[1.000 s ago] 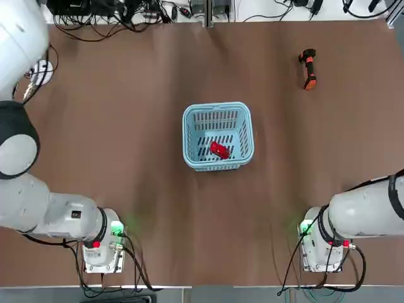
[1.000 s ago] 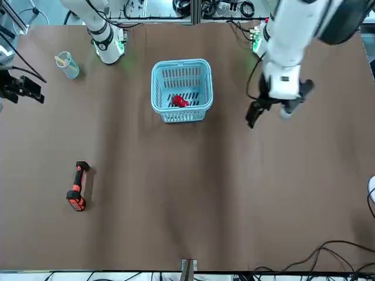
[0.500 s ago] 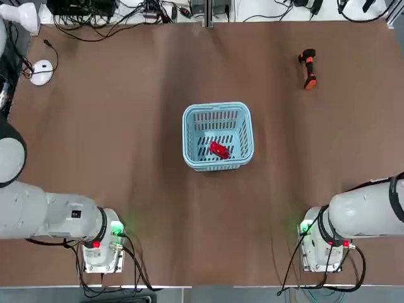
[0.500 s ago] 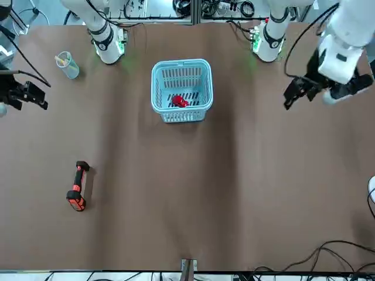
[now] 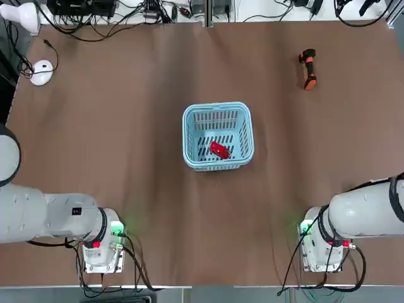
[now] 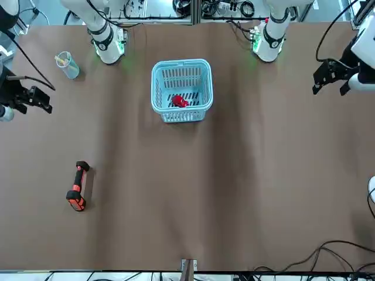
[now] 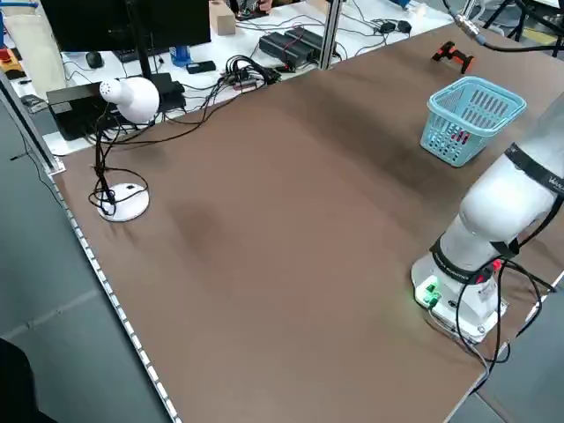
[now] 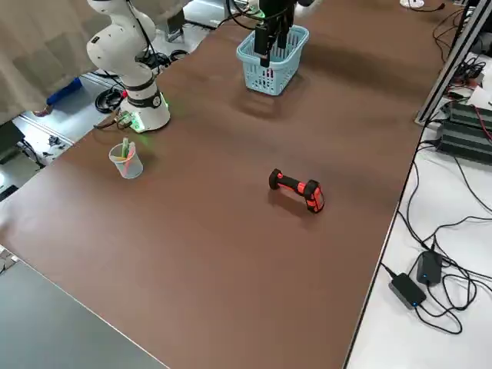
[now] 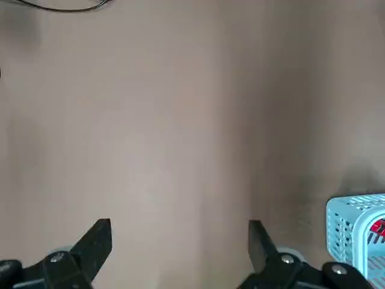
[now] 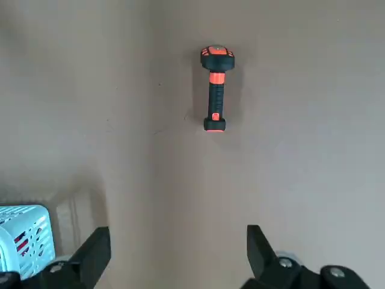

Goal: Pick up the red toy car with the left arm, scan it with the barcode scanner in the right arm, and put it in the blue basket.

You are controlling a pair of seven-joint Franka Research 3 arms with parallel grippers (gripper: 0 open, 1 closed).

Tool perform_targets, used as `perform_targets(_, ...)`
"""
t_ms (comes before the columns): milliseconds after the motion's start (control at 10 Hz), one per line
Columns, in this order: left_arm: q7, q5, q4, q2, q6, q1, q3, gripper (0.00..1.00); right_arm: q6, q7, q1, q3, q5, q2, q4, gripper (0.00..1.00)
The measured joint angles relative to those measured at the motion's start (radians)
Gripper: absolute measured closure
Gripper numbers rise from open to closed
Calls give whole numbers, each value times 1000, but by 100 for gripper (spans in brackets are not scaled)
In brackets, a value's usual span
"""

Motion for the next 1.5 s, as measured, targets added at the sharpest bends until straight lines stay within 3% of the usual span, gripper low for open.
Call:
perform_targets(700,74,22,35,84,-2,-46,40,2,-1,0,1,0,0,0,0,0)
perform_targets(1500,-32,21,43,90,4,-46,44,4,-1,0,1,0,0,0,-1,0)
